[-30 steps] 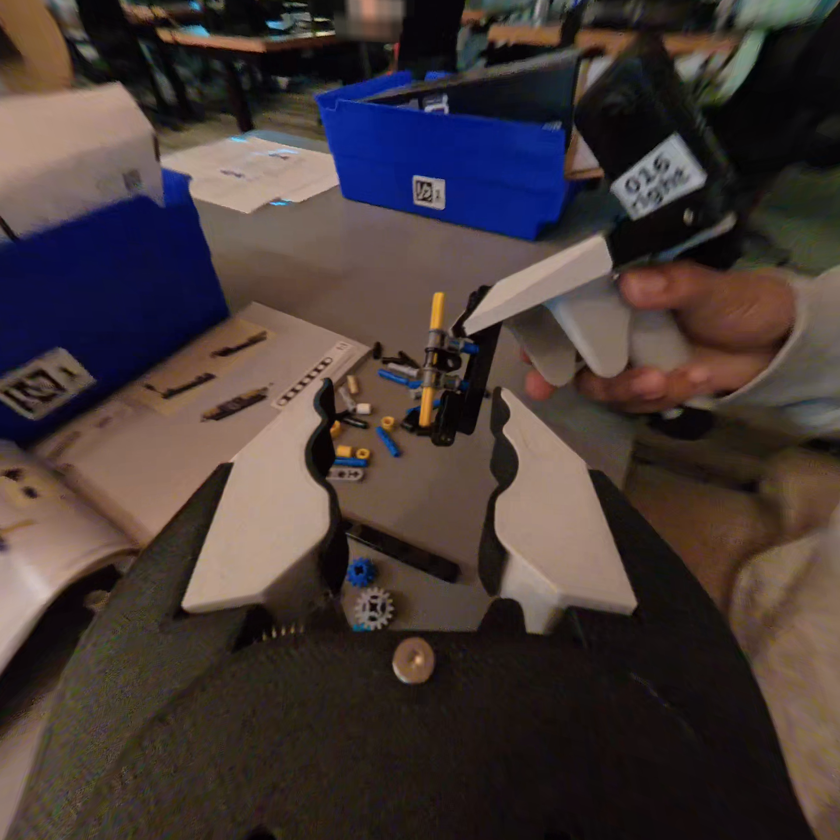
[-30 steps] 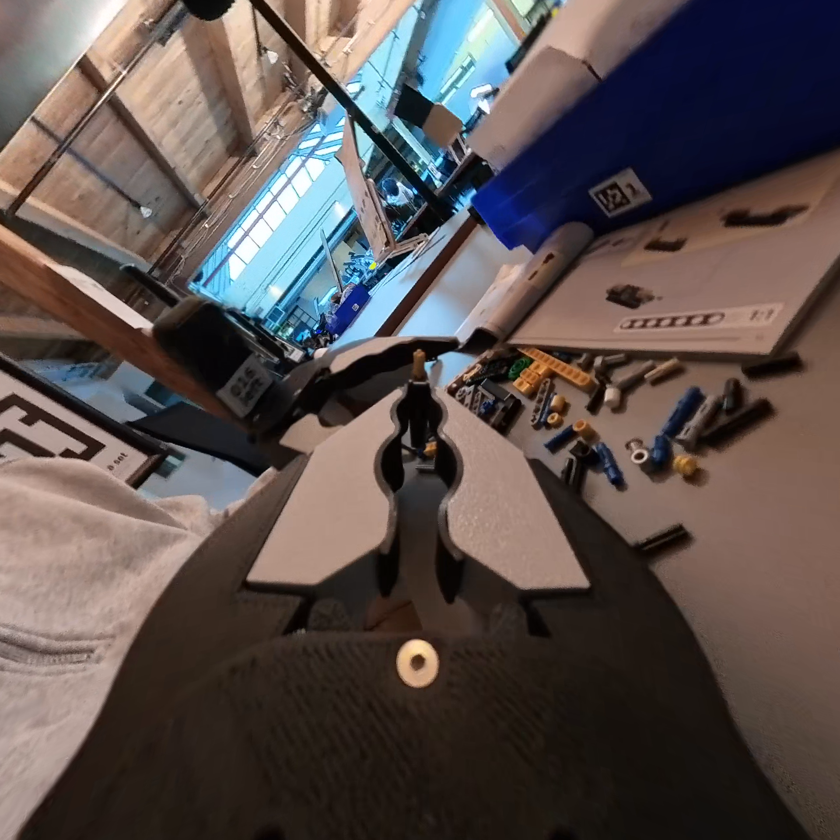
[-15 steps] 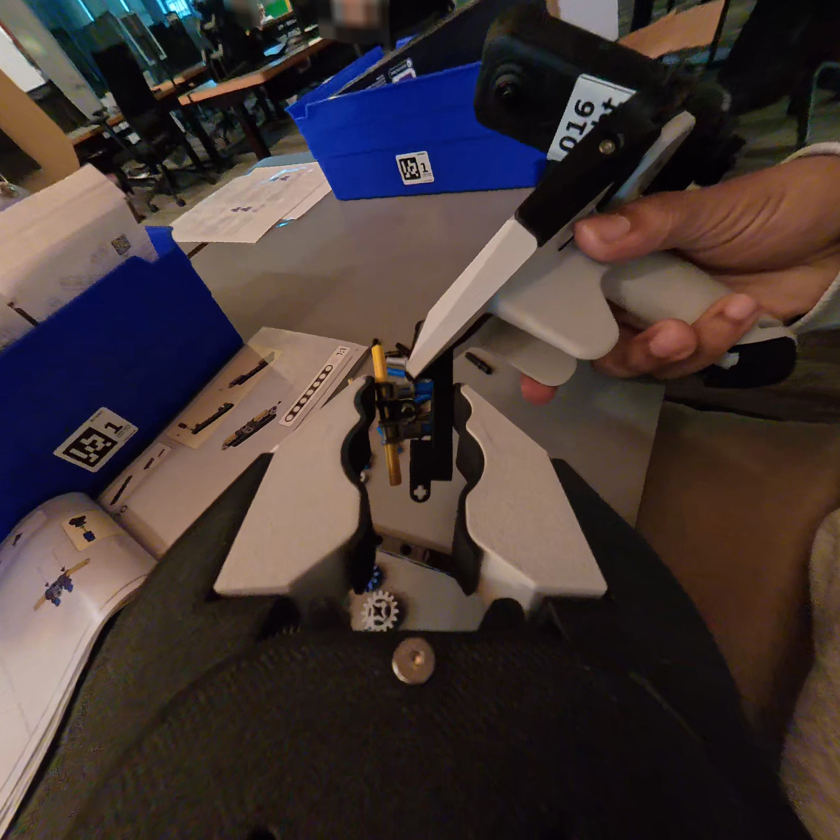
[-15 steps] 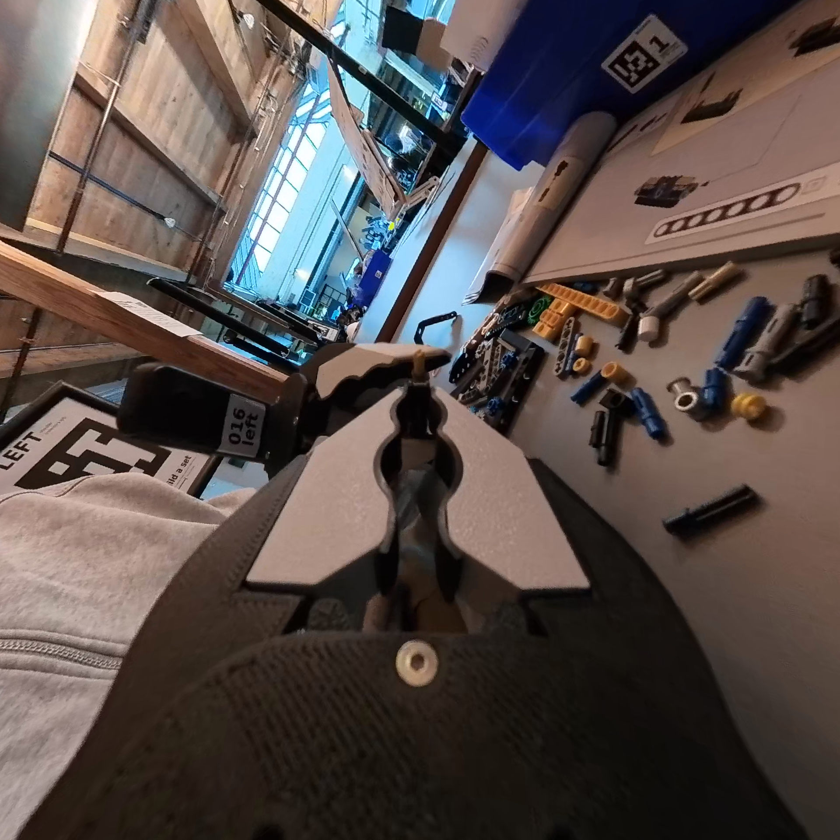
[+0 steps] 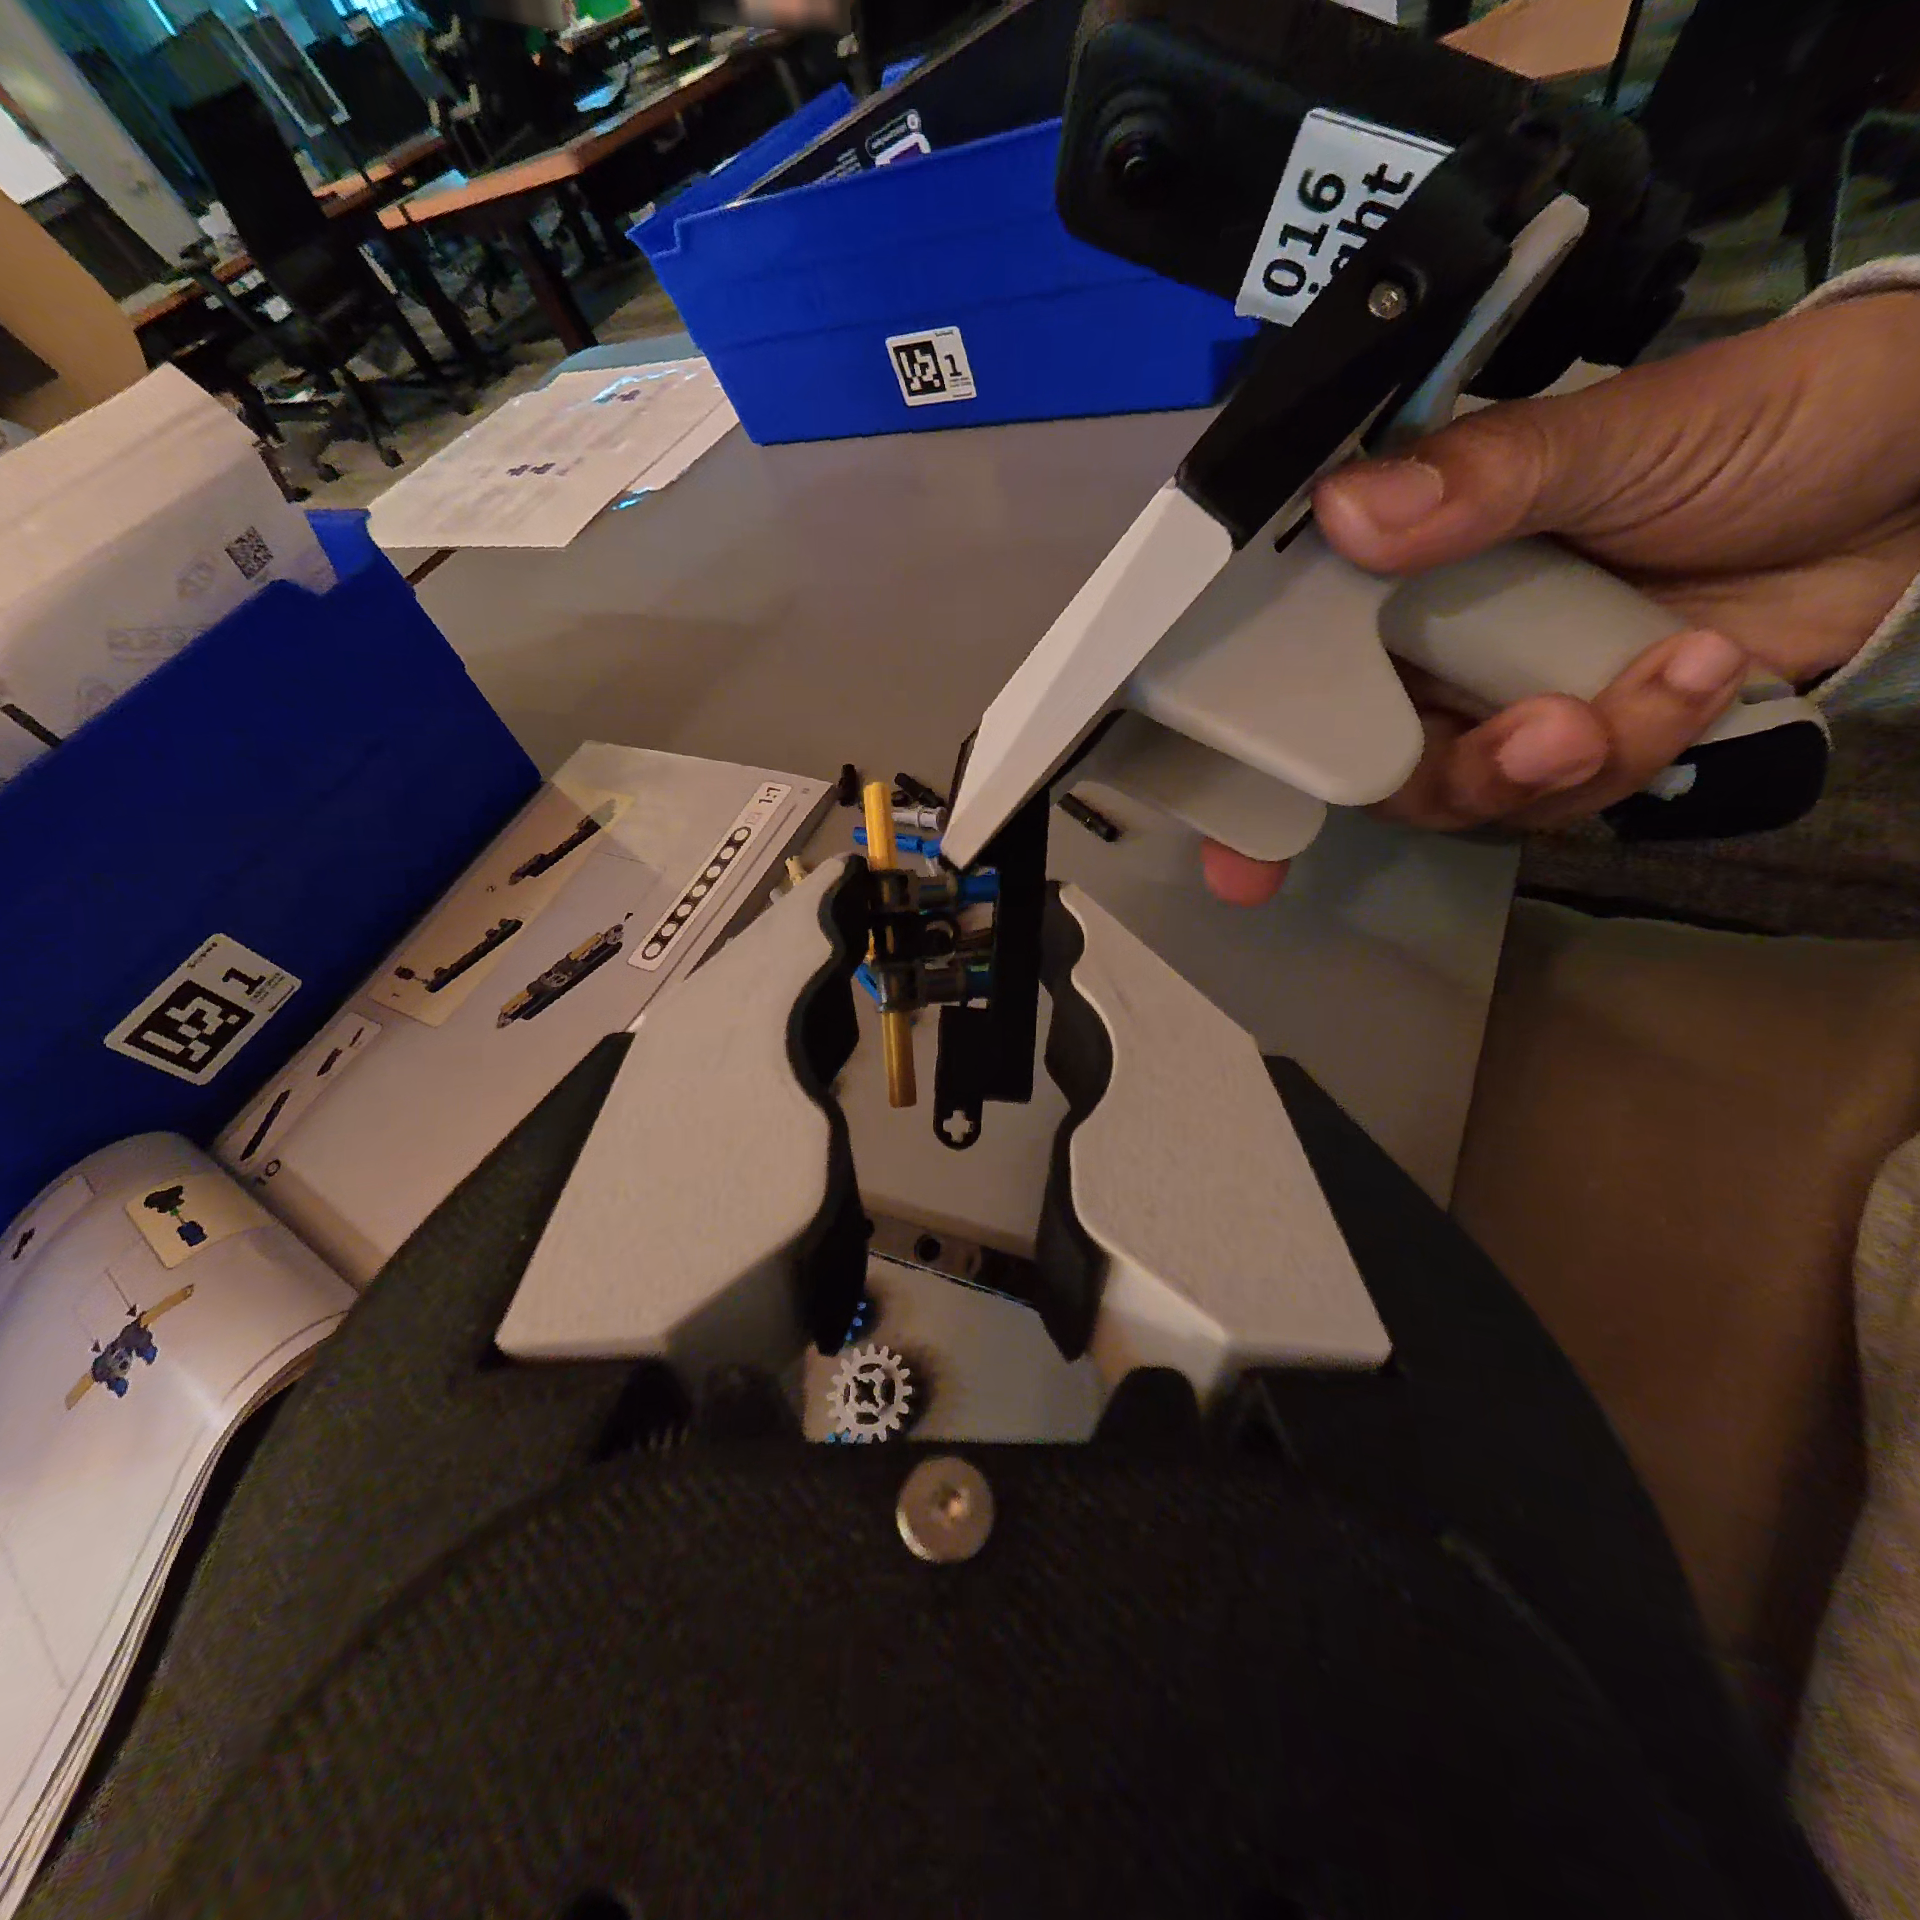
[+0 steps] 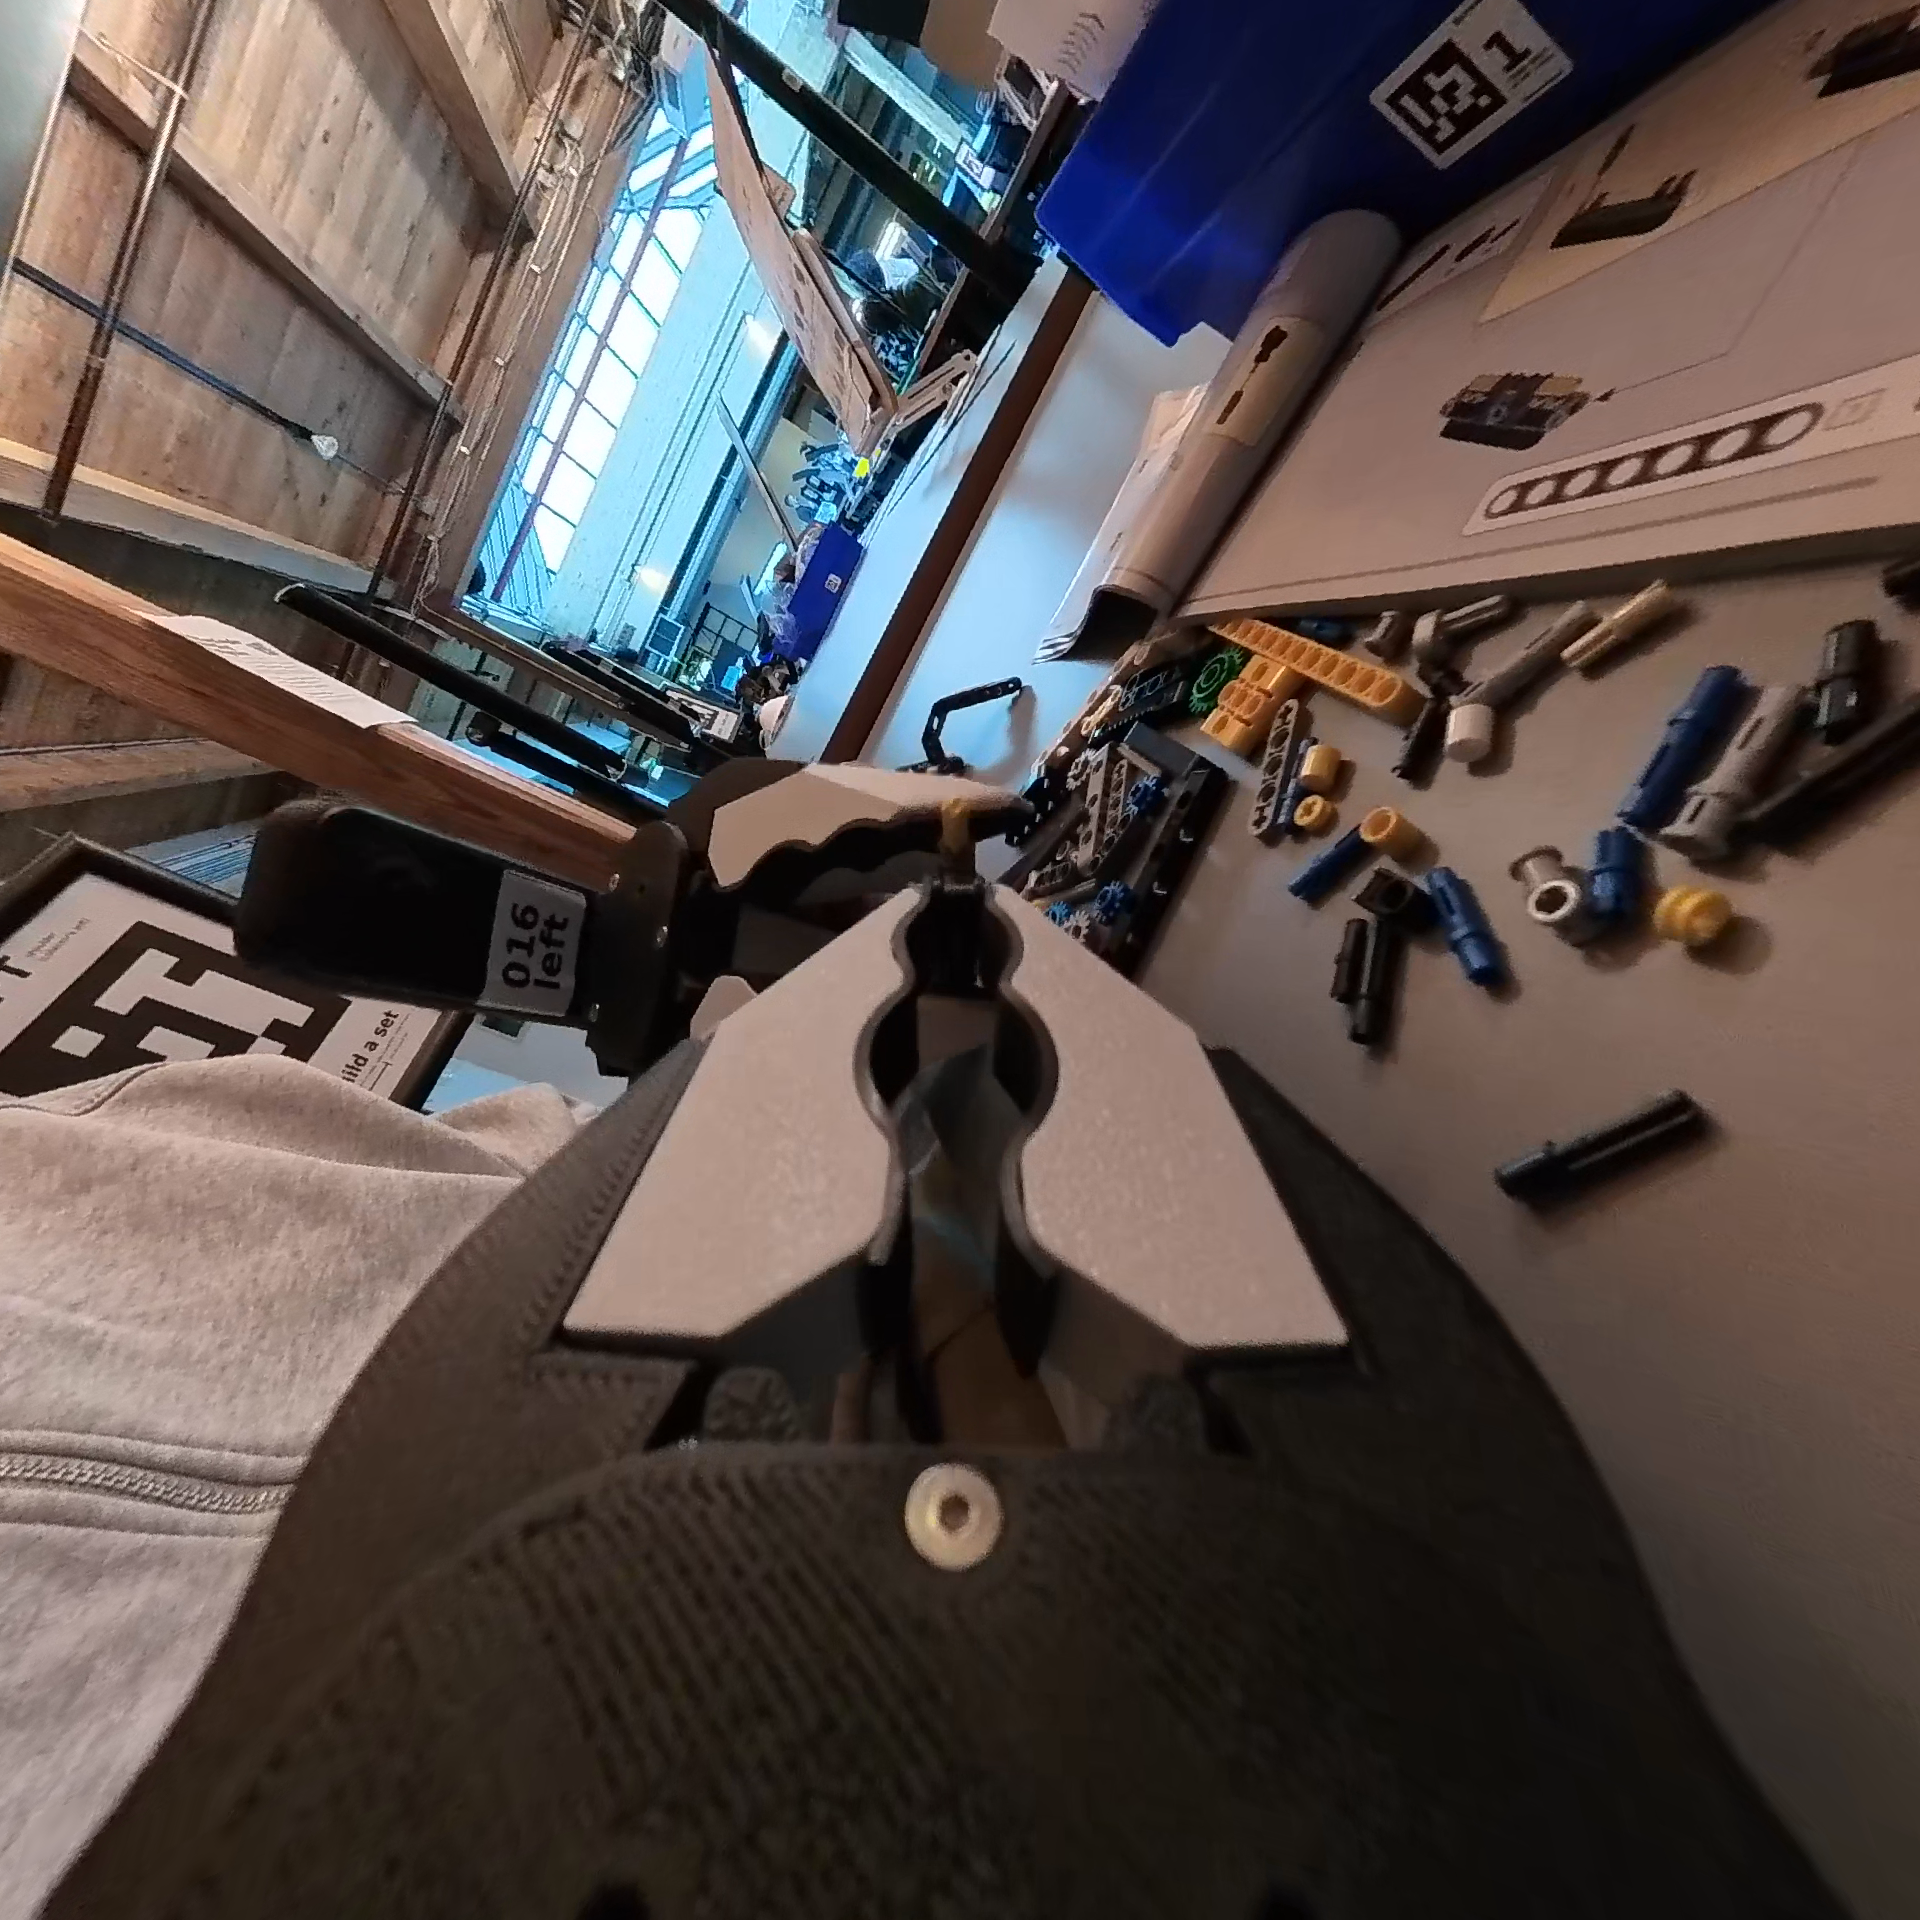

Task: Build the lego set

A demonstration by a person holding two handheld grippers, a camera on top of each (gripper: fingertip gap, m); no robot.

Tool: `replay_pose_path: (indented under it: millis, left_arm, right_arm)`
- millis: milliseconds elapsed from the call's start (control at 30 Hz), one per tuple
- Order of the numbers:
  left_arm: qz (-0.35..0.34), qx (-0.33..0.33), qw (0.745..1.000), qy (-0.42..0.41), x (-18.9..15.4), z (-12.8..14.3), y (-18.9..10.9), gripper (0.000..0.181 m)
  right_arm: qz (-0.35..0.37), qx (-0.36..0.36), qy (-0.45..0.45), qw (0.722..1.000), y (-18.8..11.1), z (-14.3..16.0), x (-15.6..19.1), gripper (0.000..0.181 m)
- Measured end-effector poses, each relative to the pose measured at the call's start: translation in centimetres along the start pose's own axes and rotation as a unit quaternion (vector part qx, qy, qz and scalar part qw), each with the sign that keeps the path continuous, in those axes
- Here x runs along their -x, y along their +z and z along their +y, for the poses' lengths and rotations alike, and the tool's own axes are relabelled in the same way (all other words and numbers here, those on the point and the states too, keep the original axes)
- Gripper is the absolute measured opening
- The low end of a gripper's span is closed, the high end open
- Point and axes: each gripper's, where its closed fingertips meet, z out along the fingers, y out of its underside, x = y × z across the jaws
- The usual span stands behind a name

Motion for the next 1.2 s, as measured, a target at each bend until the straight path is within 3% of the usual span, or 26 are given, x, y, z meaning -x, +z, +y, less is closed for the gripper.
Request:
replay_pose_path:
  millis: [733, 833, 1000, 1200]
  left_arm:
    - [0.009, 0.003, 1.000, 0.012, -0.3, 0.1, 0.2, 0.033]
    - [0.016, -0.015, 0.999, -0.026, 0.3, -0.5, -0.3, 0.032]
    - [0.104, -0.077, 0.979, -0.157, 0.1, -2.3, -1.5, 0.031]
    - [0.212, -0.134, 0.930, -0.267, -1.3, -4.6, -2.8, 0.030]
  right_arm:
    - [-0.001, 0.018, 0.011, 1.000, -0.2, 0.2, 0.0, 0.006]
    - [-0.051, 0.010, -0.028, 0.998, -1.0, -0.7, 1.6, 0.041]
    - [-0.068, -0.041, -0.183, 0.980, -3.1, -2.6, 2.6, 0.052]
    - [-0.081, -0.069, -0.325, 0.940, -3.0, -1.5, 5.3, 0.054]
